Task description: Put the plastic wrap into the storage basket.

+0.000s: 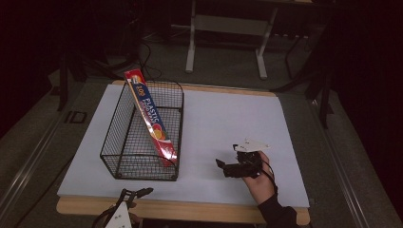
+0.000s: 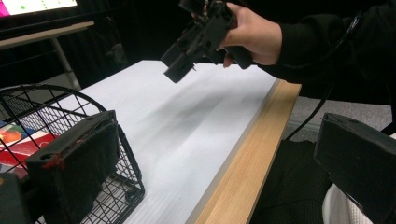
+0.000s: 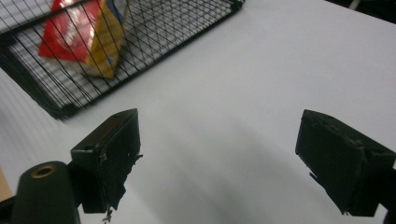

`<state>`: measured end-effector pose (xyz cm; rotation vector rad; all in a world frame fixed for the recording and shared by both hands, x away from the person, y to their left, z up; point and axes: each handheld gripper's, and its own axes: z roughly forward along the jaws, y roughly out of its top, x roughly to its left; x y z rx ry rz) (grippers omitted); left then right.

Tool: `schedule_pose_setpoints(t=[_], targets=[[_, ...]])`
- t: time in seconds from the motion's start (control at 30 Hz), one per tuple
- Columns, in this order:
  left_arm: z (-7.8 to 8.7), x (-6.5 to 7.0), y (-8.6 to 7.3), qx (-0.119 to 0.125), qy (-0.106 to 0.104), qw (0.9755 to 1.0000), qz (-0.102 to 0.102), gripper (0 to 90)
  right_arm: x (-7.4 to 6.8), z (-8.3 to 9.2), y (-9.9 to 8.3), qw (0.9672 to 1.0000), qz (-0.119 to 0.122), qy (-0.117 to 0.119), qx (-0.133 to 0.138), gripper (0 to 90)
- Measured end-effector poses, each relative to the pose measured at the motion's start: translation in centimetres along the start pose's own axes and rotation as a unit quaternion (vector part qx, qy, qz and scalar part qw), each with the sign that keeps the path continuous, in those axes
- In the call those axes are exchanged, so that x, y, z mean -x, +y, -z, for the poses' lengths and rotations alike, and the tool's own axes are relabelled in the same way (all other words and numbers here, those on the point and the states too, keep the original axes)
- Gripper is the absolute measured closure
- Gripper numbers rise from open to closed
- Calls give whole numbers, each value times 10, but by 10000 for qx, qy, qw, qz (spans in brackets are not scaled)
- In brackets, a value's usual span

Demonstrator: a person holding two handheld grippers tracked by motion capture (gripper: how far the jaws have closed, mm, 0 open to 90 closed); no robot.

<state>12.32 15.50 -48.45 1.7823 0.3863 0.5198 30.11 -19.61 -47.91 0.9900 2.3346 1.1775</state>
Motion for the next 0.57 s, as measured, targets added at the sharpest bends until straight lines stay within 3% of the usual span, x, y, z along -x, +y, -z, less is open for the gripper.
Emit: schedule_pose_setpoints(t=[0.07, 0.2, 0.57], targets=[[0, 0, 0, -7, -8, 10000, 1, 7, 2, -1, -5, 9999, 47, -120, -16, 139], [0, 0, 0, -5, -27, 10000, 2, 7, 5, -5, -10, 9999, -28, -161, -36, 139], [-1, 0, 0, -26, -47, 10000, -6, 7, 7, -15, -15, 9996, 83, -178, -217, 141]])
